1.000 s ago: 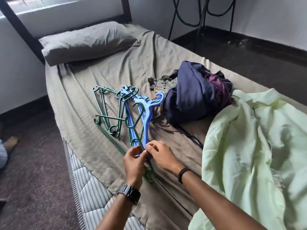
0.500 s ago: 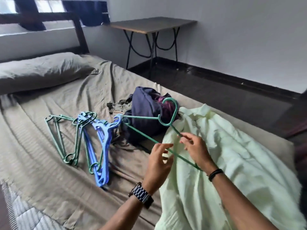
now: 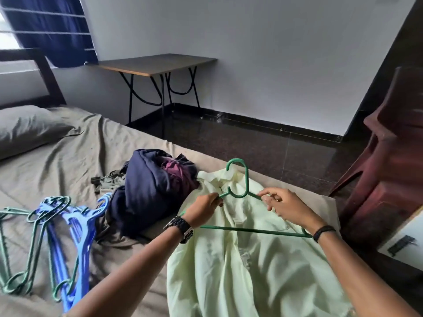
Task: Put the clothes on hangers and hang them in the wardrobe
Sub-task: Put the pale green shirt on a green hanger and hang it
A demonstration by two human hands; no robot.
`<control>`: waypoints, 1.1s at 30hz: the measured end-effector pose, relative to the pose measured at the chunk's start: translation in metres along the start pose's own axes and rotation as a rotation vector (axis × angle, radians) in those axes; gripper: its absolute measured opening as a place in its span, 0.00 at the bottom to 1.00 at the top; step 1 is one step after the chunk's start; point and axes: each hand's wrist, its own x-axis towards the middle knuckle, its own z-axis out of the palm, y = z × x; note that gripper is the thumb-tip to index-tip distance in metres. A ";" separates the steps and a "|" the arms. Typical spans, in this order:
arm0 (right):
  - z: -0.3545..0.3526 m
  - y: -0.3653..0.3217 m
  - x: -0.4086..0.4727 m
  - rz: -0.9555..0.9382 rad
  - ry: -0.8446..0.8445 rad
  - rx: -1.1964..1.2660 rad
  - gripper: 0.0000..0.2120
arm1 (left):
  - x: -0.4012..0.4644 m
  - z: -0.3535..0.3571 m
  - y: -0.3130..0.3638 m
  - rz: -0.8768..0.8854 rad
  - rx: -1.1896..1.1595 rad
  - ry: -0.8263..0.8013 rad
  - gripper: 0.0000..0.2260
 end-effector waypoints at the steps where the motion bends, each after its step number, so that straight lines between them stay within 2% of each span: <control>1: -0.007 0.004 0.003 -0.014 0.033 -0.037 0.09 | 0.008 0.004 0.004 0.002 -0.008 -0.011 0.10; 4: -0.026 0.019 0.014 -0.017 0.174 -0.115 0.11 | 0.043 0.018 0.005 -0.011 0.027 -0.026 0.08; 7: -0.040 0.034 0.026 0.020 0.371 -0.185 0.08 | 0.079 0.020 -0.003 -0.080 0.109 -0.026 0.16; 9: -0.044 0.042 0.034 0.032 0.465 -0.220 0.07 | 0.100 0.017 -0.015 -0.165 0.189 -0.021 0.18; 15: -0.037 0.056 0.070 0.020 0.562 -0.284 0.09 | 0.146 0.016 -0.057 -0.324 0.346 -0.069 0.22; 22: -0.028 0.045 0.123 -0.101 0.535 -0.304 0.10 | 0.193 0.014 -0.092 -0.376 0.306 -0.114 0.26; 27: -0.035 0.030 0.154 -0.062 0.341 -0.423 0.10 | 0.201 0.013 -0.105 -0.420 0.244 -0.050 0.16; 31: -0.043 0.020 0.169 -0.011 0.166 -0.488 0.11 | 0.194 0.006 -0.113 -0.321 0.072 -0.026 0.10; 33: -0.050 0.020 0.176 -0.003 0.101 -0.509 0.11 | 0.185 0.000 -0.114 -0.213 0.010 0.024 0.07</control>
